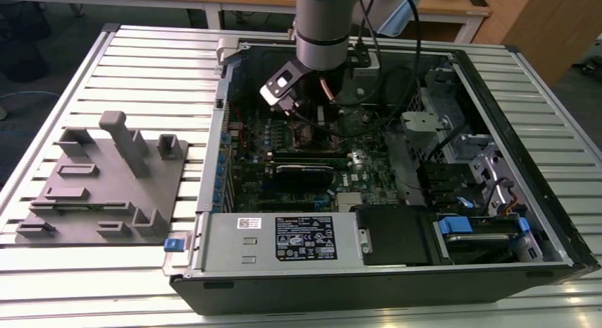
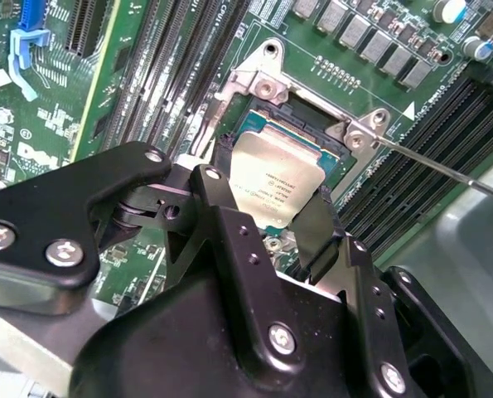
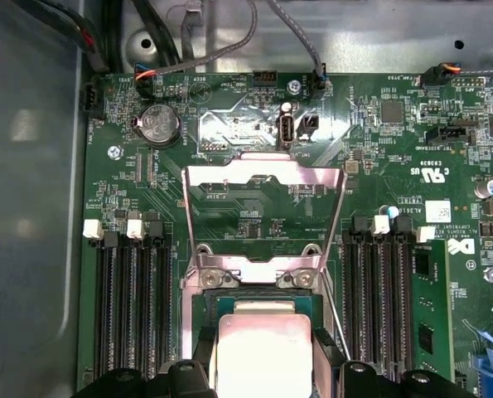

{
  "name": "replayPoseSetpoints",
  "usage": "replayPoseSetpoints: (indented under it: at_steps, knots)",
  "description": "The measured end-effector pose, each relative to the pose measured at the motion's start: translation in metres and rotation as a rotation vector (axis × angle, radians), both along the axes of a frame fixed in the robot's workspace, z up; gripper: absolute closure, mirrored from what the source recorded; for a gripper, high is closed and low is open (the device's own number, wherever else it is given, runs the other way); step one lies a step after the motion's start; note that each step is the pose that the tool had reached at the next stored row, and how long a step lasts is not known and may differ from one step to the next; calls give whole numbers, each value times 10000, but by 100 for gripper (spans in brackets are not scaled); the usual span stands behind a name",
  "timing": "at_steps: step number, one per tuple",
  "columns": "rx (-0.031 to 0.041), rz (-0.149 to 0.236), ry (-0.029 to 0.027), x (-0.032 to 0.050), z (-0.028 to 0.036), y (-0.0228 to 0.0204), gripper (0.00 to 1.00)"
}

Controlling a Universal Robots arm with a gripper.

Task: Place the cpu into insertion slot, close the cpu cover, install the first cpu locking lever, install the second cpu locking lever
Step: 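Place the cpu into insertion slot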

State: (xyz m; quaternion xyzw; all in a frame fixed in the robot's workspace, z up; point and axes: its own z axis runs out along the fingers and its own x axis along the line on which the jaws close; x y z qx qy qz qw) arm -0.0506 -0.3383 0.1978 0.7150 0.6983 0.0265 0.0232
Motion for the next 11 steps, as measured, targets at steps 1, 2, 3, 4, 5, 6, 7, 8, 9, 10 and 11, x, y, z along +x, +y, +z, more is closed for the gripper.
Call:
replayPoseSetpoints:
  at_steps: [1, 2, 3, 4, 5, 6, 7, 8, 9, 10, 11]
  knots:
    - [-1, -1, 0, -2, -3, 2, 46]
    - [1, -4, 0, -4, -6, 4, 46]
    - [2, -5, -2, -4, -10, 5, 46]
    - [1, -6, -1, -5, -13, 6, 46]
    - [2, -8, -1, -5, -17, 7, 46]
    - [1, -10, 0, -6, -20, 8, 46]
    - [0, -10, 0, -8, -22, 10, 46]
    - [0, -12, 0, -9, -23, 13, 46]
    - [1, -11, 0, -10, -24, 16, 46]
    - [0, -11, 0, -11, -25, 18, 46]
    - [0, -9, 0, -11, -25, 19, 46]
